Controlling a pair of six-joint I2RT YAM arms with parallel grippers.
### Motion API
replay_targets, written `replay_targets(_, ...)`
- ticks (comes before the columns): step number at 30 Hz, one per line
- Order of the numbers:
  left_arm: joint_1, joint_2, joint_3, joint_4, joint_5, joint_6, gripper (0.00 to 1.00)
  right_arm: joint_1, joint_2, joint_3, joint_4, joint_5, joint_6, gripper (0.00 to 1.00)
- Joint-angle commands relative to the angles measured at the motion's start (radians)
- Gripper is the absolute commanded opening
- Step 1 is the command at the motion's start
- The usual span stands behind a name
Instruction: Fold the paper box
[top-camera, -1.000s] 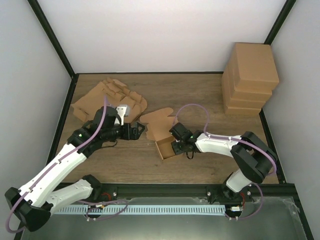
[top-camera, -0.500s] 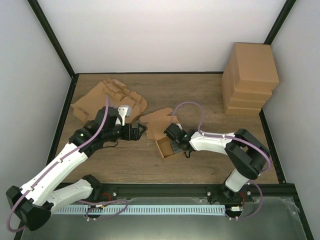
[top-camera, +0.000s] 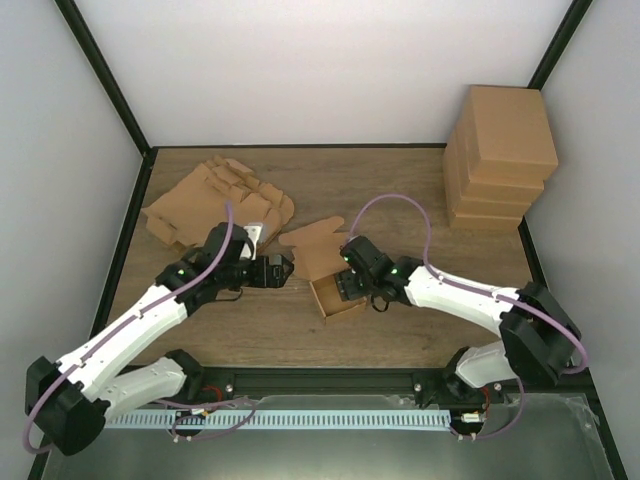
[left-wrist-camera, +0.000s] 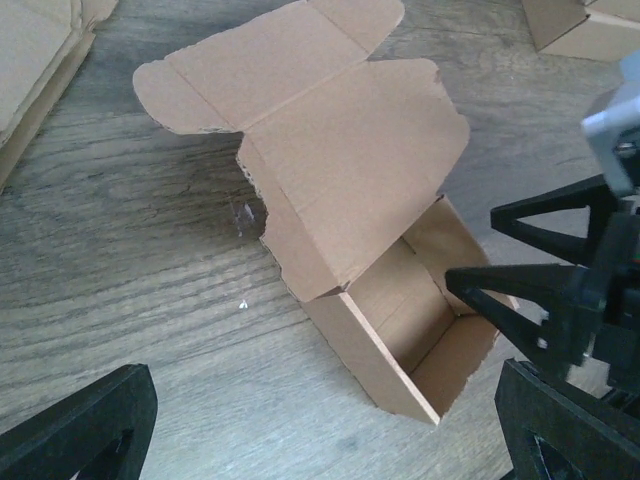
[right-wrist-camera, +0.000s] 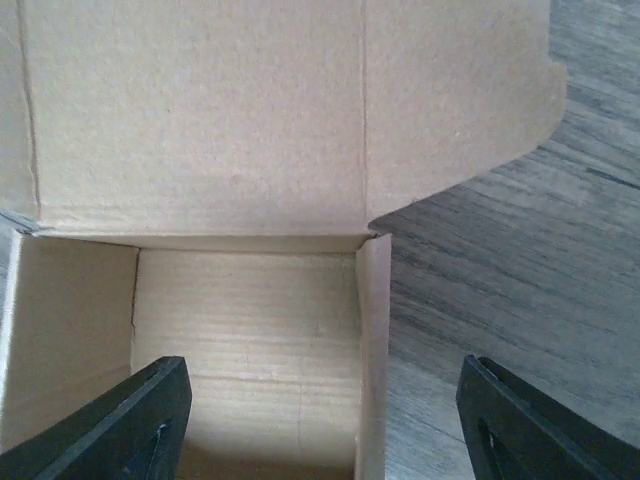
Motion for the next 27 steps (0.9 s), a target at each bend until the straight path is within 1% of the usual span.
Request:
replay_targets(1,0.005,0.048,-0.025,0.116,-0.021,-0.043,0.96,-0.057,-0.035,0.058,0.021,-0.107,-0.023,0.77)
replay_targets(4,0.005,0.112,-0.031,0.159,-0.049,-0.083,0.93,-0.126,-0.035,0.103,0.033,-0.197,-0.083,0.78)
replay_targets(5,0.005,0.126,-0.031,0.177,-0.056,-0.097,0.92,-0.155,-0.036,0.117,0.036,-0.231,-0.101,0.83)
replay_targets(6,0.005,0.139,-0.034,0.201,-0.059,-0.111,0.90,-0.197,-0.031,0.131,0.040,-0.287,-0.116,0.86)
replay_targets(10,0.005,0.211,-0.030,0.247,-0.069,-0.162,0.85,-0.350,0.031,0.221,0.018,-0.489,-0.196,0.87)
replay_targets(14,0.006,0.286,-0.013,0.257,-0.106,-0.195,0.75,-0.440,0.144,0.335,-0.010,-0.611,-0.225,0.86)
replay_targets(16,0.008,0.310,-0.007,0.272,-0.099,-0.201,0.70,-0.455,0.199,0.387,-0.026,-0.647,-0.239,0.84)
replay_targets(19,0.008,0.344,0.000,0.293,-0.069,-0.203,0.64,-0.459,0.273,0.456,-0.059,-0.665,-0.257,0.80)
replay_targets(24,0.008,0.382,-0.002,0.307,-0.047,-0.202,0.58,-0.458,0.331,0.467,-0.074,-0.708,-0.292,0.76)
replay_targets(27,0.008,0.398,-0.001,0.316,-0.046,-0.202,0.52,-0.459,0.355,0.463,-0.077,-0.724,-0.305,0.73)
